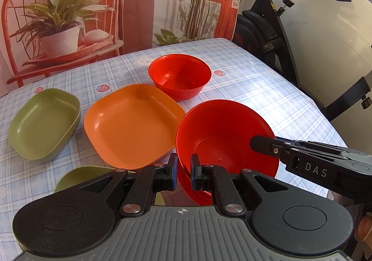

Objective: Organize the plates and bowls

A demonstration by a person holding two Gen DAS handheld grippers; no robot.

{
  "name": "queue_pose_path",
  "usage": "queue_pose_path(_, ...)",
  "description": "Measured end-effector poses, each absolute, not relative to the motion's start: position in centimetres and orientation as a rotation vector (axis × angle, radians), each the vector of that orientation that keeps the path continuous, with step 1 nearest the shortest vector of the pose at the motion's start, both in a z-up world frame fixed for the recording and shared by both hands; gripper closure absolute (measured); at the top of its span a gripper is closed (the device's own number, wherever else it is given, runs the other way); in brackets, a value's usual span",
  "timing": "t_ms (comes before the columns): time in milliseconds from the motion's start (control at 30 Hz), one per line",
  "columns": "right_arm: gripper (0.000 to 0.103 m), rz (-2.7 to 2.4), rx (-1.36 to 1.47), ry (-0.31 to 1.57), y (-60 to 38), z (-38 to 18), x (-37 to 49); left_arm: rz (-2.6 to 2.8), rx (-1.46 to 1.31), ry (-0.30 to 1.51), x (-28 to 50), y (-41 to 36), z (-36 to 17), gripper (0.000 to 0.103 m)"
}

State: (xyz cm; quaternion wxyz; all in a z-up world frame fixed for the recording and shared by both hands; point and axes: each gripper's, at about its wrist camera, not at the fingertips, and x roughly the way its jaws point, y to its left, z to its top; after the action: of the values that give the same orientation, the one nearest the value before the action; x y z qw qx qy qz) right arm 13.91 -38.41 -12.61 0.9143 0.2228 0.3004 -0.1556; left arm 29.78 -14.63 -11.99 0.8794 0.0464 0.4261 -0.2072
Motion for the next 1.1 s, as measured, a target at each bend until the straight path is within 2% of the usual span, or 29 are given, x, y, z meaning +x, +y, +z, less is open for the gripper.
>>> queue_pose_path(633,0.092,-0.319,0.474,0.639,-38.6,-14.0,13.9,-0.413,0.122,0.921,30.0,-15.2,-13.2,0.091)
queue_pose_path(867,0.086,-0.314,0.467,0.627,-38.4,-13.8,13.9,-0.407,0.123,0.918,29.9,-15.3,-13.3,0.091)
queue_pose_path(1100,0.085,-0.334,0.449,0.608,-38.4,-13.3,13.7,-0.409,0.063,0.909,30.1,-14.4,-12.5,0.091)
